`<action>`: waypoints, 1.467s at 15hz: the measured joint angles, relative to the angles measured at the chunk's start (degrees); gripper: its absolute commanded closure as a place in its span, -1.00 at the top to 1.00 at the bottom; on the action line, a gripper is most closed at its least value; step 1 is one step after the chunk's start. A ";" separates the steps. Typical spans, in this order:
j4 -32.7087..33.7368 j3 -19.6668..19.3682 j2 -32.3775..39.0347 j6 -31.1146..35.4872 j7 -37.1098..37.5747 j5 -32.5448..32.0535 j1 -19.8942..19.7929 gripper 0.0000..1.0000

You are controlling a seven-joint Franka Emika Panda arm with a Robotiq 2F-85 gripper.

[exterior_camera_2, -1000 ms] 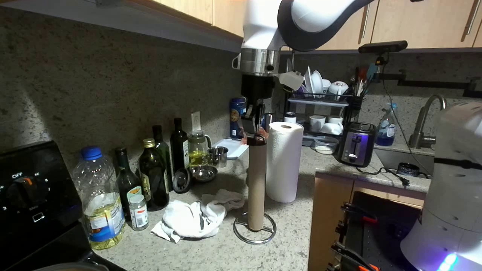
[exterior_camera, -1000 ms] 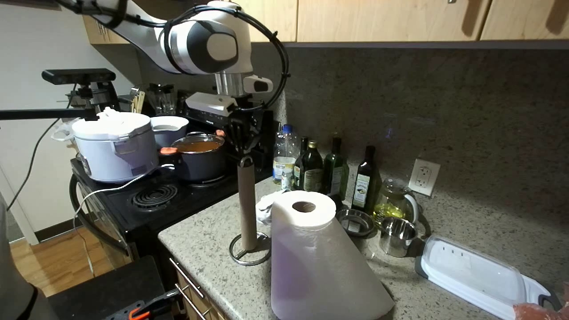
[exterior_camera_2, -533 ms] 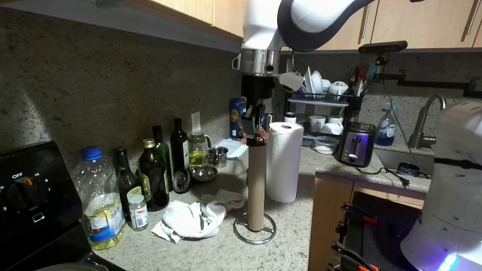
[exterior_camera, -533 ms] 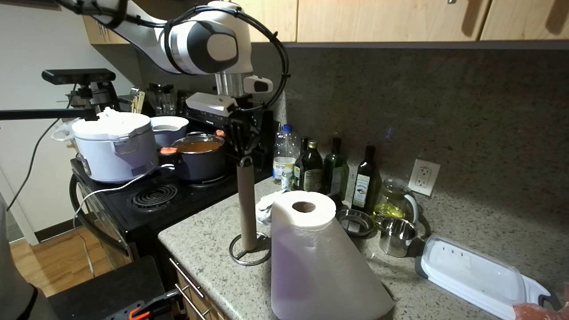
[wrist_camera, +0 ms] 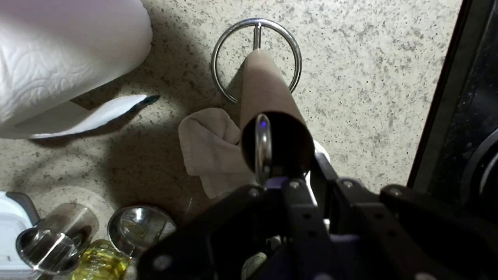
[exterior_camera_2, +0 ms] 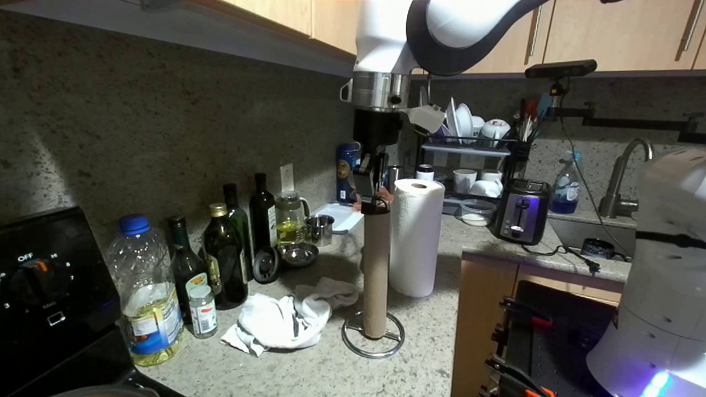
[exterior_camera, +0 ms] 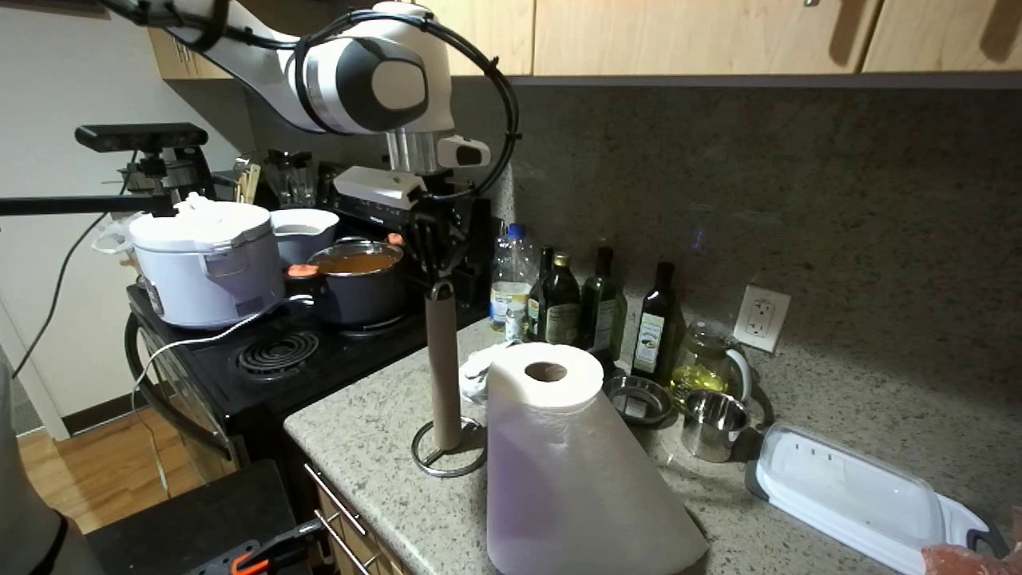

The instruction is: Replace the tissue paper core with the paper towel roll

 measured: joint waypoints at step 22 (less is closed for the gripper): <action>0.01 0.02 0.23 -0.04 0.00 0.06 0.62 -0.85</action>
